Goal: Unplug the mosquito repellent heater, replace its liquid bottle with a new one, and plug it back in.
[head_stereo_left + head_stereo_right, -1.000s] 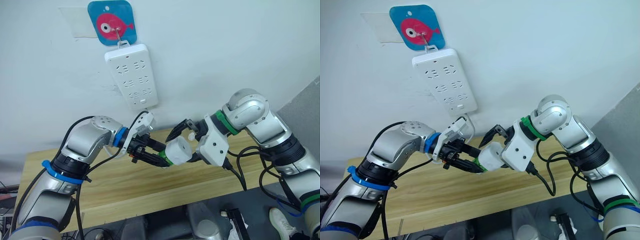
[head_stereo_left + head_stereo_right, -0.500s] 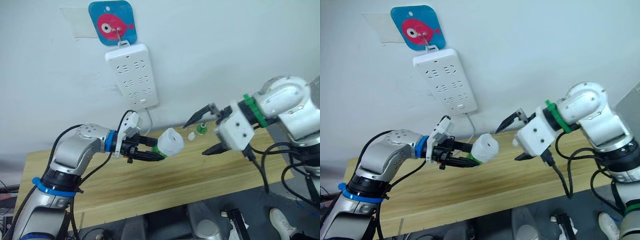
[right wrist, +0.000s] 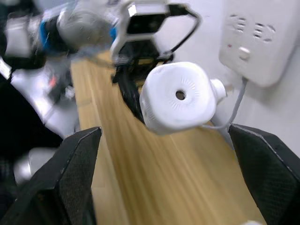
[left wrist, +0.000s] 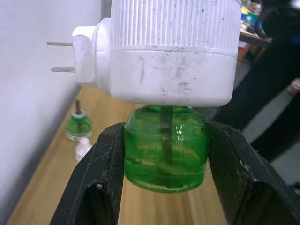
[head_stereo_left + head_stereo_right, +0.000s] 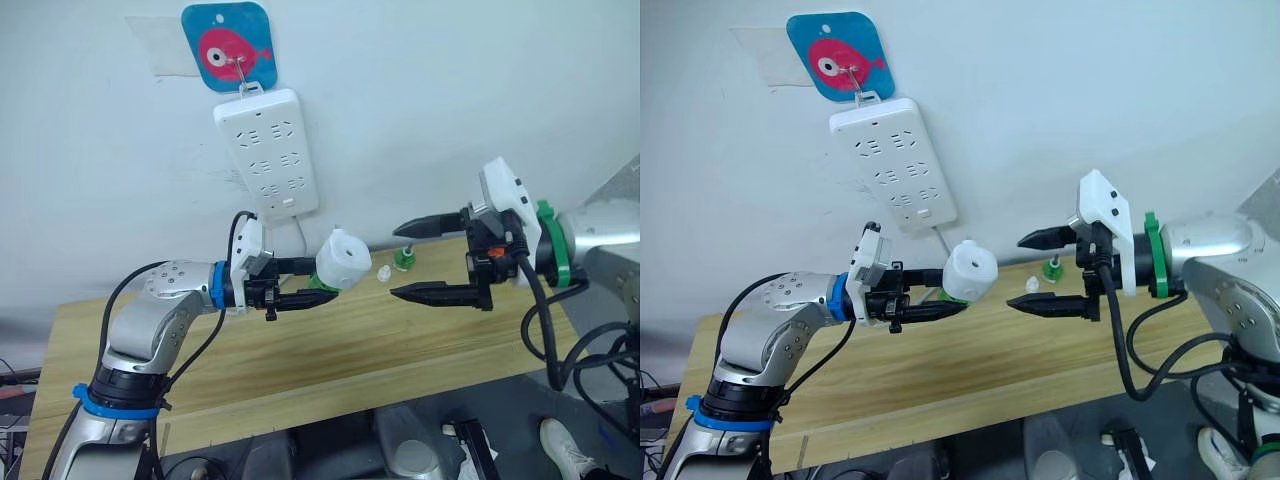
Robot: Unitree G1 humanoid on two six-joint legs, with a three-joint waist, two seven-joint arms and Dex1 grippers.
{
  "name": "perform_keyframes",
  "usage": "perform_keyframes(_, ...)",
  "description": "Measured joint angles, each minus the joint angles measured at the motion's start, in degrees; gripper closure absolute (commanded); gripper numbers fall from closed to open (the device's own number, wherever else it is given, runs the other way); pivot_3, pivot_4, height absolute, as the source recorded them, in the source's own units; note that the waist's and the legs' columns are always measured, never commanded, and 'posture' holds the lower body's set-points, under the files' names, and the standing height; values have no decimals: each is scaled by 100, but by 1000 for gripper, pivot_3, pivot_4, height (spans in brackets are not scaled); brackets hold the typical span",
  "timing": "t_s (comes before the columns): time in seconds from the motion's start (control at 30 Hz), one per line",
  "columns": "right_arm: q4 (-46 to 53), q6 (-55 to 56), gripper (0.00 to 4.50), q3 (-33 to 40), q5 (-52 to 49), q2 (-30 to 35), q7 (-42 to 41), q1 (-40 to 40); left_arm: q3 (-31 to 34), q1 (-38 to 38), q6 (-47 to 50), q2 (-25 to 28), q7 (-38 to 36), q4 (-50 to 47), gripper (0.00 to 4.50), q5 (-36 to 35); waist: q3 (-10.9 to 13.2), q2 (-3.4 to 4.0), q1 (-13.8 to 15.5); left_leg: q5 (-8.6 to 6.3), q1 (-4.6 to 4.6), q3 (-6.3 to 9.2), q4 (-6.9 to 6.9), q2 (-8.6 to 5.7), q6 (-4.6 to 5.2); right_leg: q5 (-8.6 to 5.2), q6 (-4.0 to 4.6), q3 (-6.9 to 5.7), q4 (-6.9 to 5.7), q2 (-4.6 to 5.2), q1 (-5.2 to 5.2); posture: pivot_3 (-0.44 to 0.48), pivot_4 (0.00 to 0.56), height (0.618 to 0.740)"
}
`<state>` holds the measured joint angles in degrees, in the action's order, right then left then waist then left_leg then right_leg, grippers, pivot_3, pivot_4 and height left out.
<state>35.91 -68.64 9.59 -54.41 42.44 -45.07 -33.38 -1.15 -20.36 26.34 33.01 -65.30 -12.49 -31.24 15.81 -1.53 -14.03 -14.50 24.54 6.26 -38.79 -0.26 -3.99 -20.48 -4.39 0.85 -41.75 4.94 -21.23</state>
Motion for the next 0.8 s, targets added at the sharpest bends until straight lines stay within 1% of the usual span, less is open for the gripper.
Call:
perform_keyframes(0.13, 245, -391, 0, 516, -1035, -541, 1442, 273, 60, 68, -203, -112, 246, -83, 2286, 1, 0, 0, 1, -1, -1, 3, 0, 2, 2, 1, -1, -2, -2, -2, 1, -297, 230, 740)
perform_keyframes(0.2, 334, -394, 0, 580, -1508, -691, 2077, 399, 61, 127, -221, -178, 351, -167, 2286, -6, 0, 0, -1, -2, -1, 1, 1, 1, 3, 1, -1, 1, 0, -2, 1, -292, 236, 740)
perform_keyframes(0.3, 461, -297, 0, 579, -2109, -681, 2801, 633, 58, 189, -222, -193, 463, -233, 2286, -10, 0, 0, 11, -5, 0, 1, 3, 1, 8, 1, -2, 1, 5, -2, 1, -288, 242, 740)
perform_keyframes(0.37, 590, -60, 0, 552, -2181, -790, 3173, 931, 72, 236, -316, -251, 528, -280, 2286, -10, 0, 0, 29, -6, 0, 2, 4, 2, 11, 1, -2, 0, 9, -5, 2, -285, 242, 740)
perform_keyframes(0.43, 688, 179, 0, 410, -2173, -946, 3447, 1165, 74, 309, -414, -325, 614, -283, 2286, -6, 0, 1, 32, -6, -1, -2, 4, 2, 11, 1, -2, 5, 7, -5, 0, -280, 241, 740)
perform_keyframes(0.53, 773, 420, 0, 213, -2162, -957, 3726, 1322, 78, 455, -551, -431, 759, -309, 2286, -4, 0, 1, 58, -6, -2, -1, 4, 2, 11, 1, -2, 5, 7, -5, 1, -275, 241, 740)
perform_keyframes(0.67, 862, 698, 0, 26, -2151, -896, 3890, 1573, 92, 652, -600, -466, 938, -396, 2286, -3, 0, 1, 159, -7, -2, -1, 6, 3, 13, 1, -2, 6, 11, -8, 0, -273, 247, 740)
perform_keyframes(0.8, 898, 903, 0, -136, -2159, -876, 4095, 1602, 97, 772, -710, -537, 1081, -432, 2286, -3, 0, 1, 226, -7, -2, -1, 6, 4, 13, 1, -2, 7, 12, -8, 0, -273, 249, 740)
